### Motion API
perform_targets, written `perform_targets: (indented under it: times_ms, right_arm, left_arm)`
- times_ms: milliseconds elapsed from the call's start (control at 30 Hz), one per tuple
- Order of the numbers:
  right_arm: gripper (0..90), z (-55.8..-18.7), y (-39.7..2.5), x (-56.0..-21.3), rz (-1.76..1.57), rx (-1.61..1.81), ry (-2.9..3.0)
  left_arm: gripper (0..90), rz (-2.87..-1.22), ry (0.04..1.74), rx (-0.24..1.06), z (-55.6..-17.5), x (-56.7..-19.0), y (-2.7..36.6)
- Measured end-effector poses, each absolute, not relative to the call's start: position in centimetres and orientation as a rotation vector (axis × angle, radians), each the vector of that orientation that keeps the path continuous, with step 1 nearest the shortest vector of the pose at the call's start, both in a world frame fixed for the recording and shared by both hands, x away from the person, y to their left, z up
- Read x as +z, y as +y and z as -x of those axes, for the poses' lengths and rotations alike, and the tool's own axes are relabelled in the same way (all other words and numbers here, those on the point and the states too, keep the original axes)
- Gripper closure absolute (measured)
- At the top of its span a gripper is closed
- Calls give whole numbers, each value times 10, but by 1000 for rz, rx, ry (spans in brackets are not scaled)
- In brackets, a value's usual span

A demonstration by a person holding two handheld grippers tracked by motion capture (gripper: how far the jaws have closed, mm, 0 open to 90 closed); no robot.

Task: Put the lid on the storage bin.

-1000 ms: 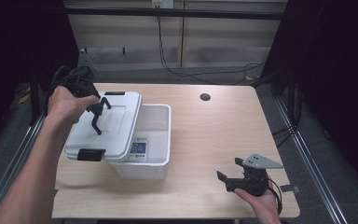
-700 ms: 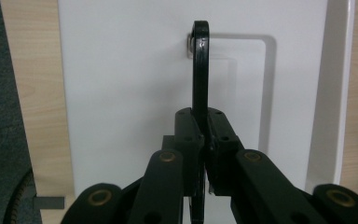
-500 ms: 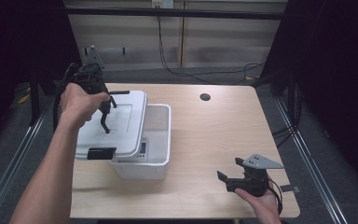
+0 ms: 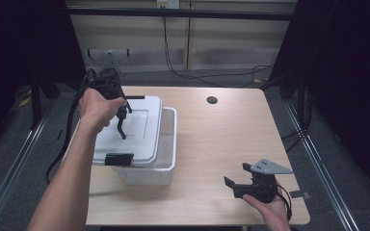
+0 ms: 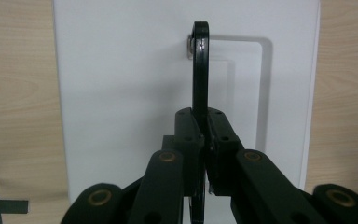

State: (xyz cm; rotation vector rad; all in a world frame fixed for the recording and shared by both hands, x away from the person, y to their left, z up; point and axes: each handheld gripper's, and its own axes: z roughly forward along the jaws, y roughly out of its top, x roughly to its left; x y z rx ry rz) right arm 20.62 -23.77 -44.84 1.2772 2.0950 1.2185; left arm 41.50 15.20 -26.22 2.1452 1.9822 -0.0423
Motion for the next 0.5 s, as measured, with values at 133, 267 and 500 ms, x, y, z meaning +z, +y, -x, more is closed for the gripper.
perform_targets:
  times_ms: [133,267,500]
  right_arm:
    - [144,-206,-238,-448,-1279,1220,2095]
    - [140,-206,-238,-448,-1278,1222,2094]
    - [139,-206,-238,-448,-1271,1219,2100]
  left_arm:
    - [850,-2151,1968,-55,-416,-264,145]
    - [849,-2158,1964,-60,-415,-265,141]
    - [850,-2155,1980,-40,-412,-272,129]
